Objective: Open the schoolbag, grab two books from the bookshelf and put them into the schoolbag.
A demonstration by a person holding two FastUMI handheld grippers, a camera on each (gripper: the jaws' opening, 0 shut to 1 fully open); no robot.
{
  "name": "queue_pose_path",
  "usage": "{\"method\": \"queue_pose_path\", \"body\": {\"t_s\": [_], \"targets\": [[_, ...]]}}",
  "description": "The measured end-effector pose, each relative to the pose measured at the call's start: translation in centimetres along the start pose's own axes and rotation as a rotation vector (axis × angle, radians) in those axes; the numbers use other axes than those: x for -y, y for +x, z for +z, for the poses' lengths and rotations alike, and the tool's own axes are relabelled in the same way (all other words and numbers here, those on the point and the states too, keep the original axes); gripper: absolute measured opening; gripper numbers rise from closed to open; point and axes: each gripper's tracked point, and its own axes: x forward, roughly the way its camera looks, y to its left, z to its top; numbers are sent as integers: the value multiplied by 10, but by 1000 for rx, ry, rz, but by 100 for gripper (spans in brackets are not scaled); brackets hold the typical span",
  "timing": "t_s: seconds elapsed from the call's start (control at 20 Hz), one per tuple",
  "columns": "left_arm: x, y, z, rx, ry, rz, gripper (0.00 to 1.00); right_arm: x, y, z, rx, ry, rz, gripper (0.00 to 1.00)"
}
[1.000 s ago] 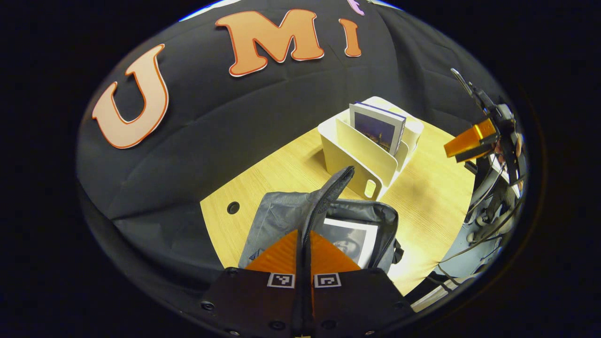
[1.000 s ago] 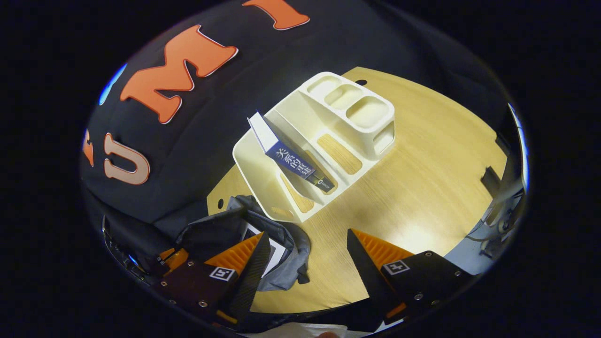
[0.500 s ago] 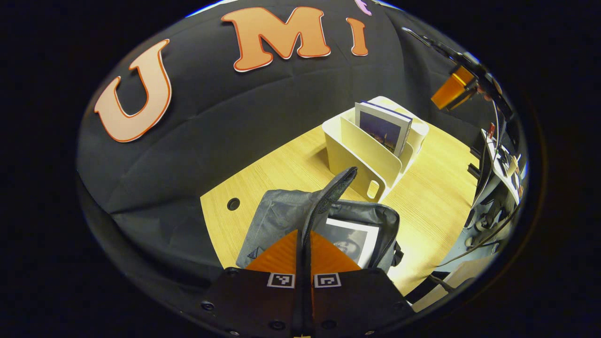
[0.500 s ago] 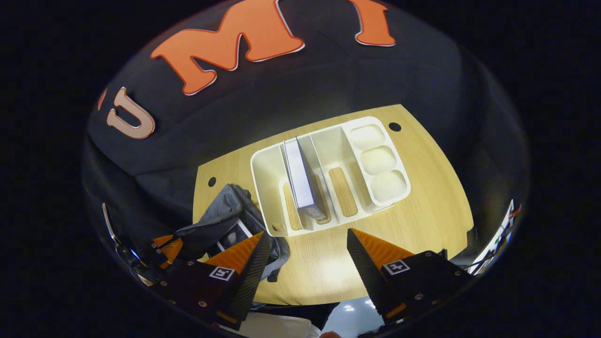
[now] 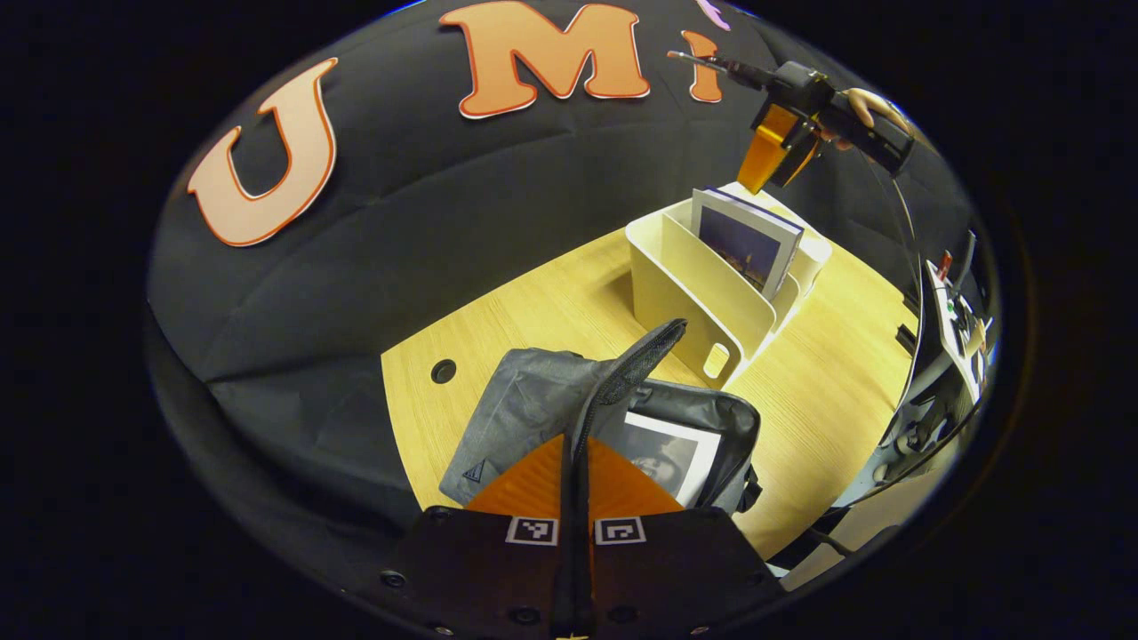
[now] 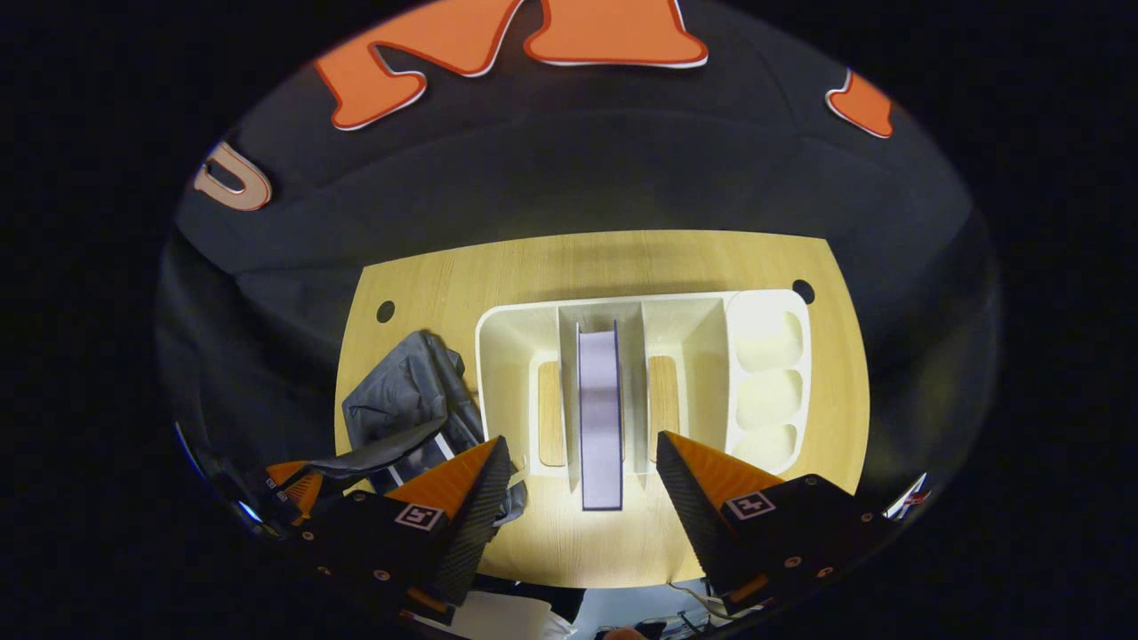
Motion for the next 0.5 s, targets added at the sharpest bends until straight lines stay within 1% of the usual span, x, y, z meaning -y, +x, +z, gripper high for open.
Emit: {"method": "queue_pose_path", "body": {"t_s": [0.2,0.35,0.4,0.45,0.5], "targets": [[-2,-2,-1,-5,-33,17,1,16,46,-1,-90,-36,-66,99],[-3,-1,-4,-15,-42,21,1,13,63,0,-116,-59,-64,99],[-4,0,-4,-17,-43,23,1,14,67,-3,-134,-73,-72,97],[-4,0,-5,-19,-43,26,1,16,72,-5,-141,-82,-89,86],[-4,0,-4,-18,-43,26,1,16,76,-8,-149,-92,-95,79]]}}
